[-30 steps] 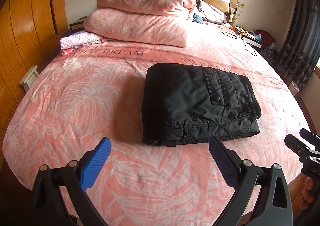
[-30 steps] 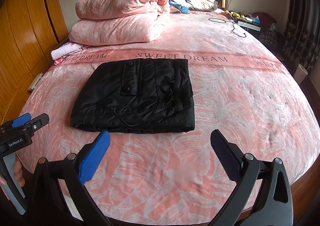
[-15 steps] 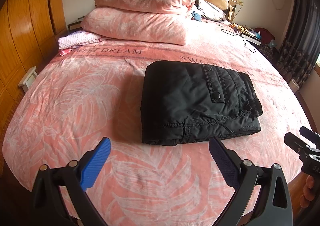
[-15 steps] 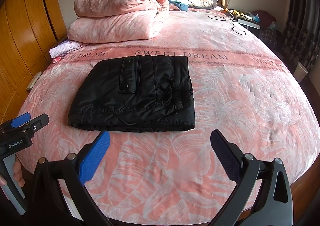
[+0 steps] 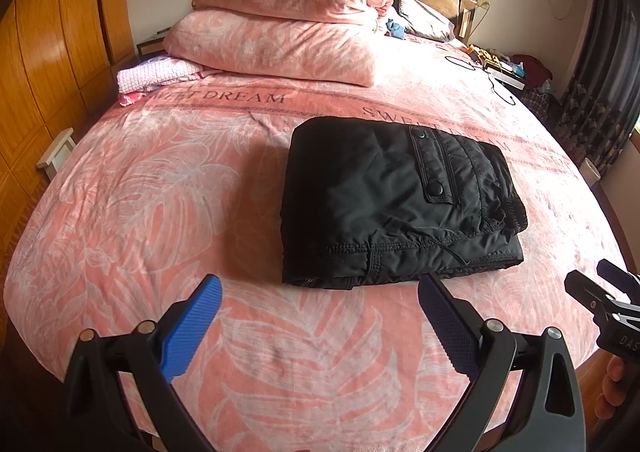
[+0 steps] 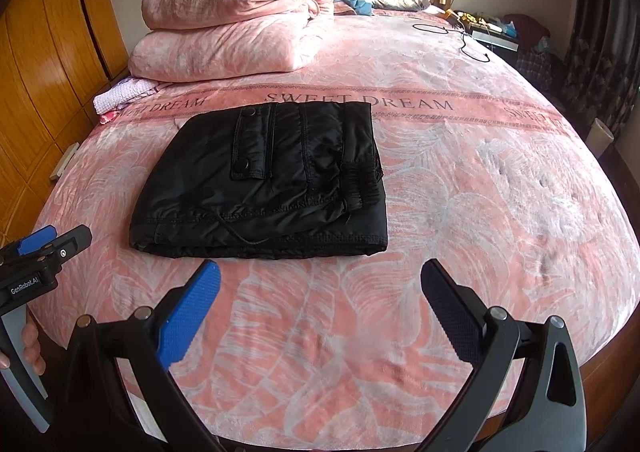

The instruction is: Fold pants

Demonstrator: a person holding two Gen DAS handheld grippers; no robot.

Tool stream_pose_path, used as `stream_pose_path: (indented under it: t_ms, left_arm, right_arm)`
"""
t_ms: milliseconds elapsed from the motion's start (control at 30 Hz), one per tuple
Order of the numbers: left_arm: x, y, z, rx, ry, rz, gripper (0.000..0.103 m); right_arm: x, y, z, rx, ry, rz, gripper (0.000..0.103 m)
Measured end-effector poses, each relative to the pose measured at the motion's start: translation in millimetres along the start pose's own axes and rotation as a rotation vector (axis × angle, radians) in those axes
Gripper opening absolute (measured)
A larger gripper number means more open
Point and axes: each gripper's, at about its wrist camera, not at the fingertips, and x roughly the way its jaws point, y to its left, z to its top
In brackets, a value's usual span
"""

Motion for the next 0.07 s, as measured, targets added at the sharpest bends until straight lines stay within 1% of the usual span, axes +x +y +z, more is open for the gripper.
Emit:
stream_pose_path:
  t_ms: [67]
  left_arm:
    - [-0.1,-0.1,-0.2,0.005,-0.002,0.001,0.099]
  right_arm:
    - [0.7,-1.1,-0.3,0.003,0.002,0.000,0.100]
